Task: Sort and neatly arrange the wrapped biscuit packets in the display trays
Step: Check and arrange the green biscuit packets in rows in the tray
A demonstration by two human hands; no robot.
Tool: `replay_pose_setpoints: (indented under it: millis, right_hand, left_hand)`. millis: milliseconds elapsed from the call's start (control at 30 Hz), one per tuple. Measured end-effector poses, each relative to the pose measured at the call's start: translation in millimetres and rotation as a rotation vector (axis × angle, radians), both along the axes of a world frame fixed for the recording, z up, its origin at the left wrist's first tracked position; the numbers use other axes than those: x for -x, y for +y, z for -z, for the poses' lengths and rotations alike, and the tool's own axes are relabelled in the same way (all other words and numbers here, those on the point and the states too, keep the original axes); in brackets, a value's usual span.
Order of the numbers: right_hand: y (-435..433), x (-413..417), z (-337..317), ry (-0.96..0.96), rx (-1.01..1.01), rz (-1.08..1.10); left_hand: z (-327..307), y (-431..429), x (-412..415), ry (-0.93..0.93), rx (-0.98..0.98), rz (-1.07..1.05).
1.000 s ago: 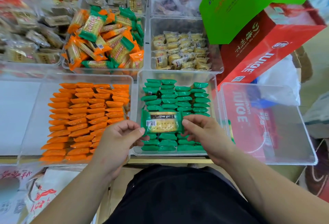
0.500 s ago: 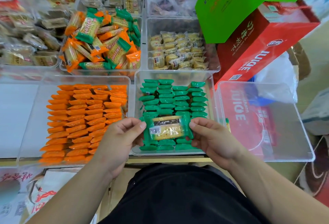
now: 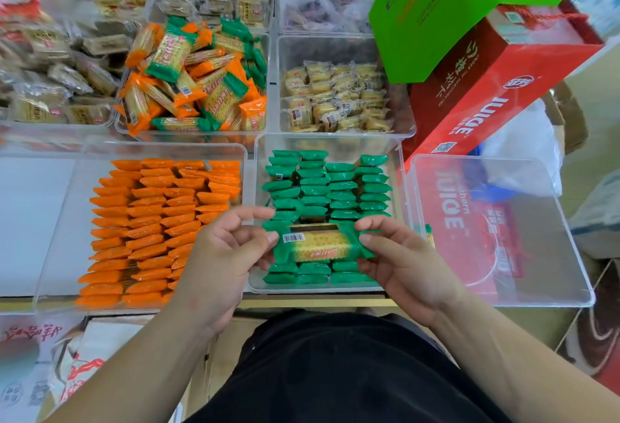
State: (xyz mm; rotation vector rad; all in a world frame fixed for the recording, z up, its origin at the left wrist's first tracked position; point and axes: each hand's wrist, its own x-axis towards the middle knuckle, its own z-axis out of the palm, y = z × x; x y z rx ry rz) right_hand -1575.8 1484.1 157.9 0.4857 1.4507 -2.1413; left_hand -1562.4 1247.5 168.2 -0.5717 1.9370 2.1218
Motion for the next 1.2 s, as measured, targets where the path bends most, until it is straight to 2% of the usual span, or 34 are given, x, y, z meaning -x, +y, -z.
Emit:
replay_pose_setpoints:
  millis: [133, 200, 300, 367, 467, 567, 733, 833, 933, 1100, 1200]
  right_hand:
    - [3, 1, -7, -0.03, 0.035, 0.053]
    - [6, 3, -10, -0.023, 0.022, 0.03]
    - [5, 4, -14, 0.003, -0.156, -0.068]
    - [6, 4, -13, -0.01, -0.236, -0.095]
    - [5, 6, -13, -0.104, -0.146, -0.078]
    - [4, 6, -13, -0.142, -0.131, -0.073]
    - [-1, 4, -16, -0.077, -0.333, -0.086]
    - [-3, 7, -19, -0.095, -0.29, -0.019]
    - [-2, 9, -15, -0.107, -0.249, 0.036]
    - [5, 13, 3, -0.012, -0.361, 0.075]
    - [11, 20, 14, 0.075, -0.495, 0.054]
  left_hand:
    - [-2, 0, -1, -0.035, -0.086, -0.007]
    - [-5, 0, -2, -0.012, 0.027, 0.052]
    - [-6, -1, -1, 0.018, 0.18, 0.111]
    - [-3, -1, 1, -0.04, 0.146, 0.09]
    - [-2, 1, 4, -0.174, -0.033, 0.012]
    - [0, 3, 4, -0.189, -0.061, 0.011]
    - [5, 2, 1, -0.024, 0.232, 0.095]
    - [8, 3, 1, 0.124, 0.417, 0.148]
    - [17, 3, 1, 0.224, 0.495, 0.23]
    - [43, 5, 15, 0.265, 0.593, 0.419]
    - [58, 9, 31, 0.284, 0.699, 0.439]
